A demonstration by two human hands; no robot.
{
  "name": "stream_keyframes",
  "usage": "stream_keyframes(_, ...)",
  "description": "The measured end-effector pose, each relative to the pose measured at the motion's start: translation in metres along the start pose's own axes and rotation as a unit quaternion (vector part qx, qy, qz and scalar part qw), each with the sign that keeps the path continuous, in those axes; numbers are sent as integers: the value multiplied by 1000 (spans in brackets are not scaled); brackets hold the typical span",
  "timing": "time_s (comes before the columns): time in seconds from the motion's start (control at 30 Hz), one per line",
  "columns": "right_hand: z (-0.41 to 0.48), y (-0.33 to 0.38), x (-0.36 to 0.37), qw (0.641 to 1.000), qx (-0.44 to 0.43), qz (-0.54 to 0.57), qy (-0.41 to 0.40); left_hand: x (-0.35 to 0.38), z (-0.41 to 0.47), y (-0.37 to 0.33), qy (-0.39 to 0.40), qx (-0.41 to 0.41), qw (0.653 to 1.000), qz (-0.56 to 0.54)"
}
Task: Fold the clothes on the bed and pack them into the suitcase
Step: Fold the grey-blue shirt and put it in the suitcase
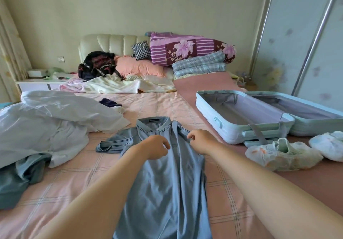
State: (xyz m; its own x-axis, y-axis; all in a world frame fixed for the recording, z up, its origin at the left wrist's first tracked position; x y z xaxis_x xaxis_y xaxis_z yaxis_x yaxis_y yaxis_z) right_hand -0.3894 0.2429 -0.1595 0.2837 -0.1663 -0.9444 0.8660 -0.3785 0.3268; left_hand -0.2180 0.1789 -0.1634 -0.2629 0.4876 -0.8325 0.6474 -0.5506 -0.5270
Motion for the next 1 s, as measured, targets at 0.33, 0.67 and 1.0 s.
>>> stream_keyframes(0.33, 75, -2, 46, 989, -34, -143, -3, 7, 85, -10, -104, 48, 993, 9)
stream_keyframes(0.67, 73, -93, 7, 906, 123, -402, 40, 56, 147, -5, 7, 13, 986, 168)
stream_keyframes(1.0, 104, 0, 71, 897, 0, -411, 164, -11, 125, 37, -119, 13, 977, 175)
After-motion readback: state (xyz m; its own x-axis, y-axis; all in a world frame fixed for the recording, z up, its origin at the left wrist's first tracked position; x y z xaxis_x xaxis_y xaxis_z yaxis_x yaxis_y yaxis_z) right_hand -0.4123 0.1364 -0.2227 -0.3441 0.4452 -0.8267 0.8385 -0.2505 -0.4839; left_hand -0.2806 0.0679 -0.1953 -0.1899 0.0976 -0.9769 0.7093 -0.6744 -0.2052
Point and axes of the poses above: each hand's wrist, its own z-axis towards the middle knuckle, its own x-axis out of the palm, y = z × x, the point moved 10 cm from there along z, towards the middle knuckle, and after that the axes turned 5 degrees about -z, right-handed, at the moved point
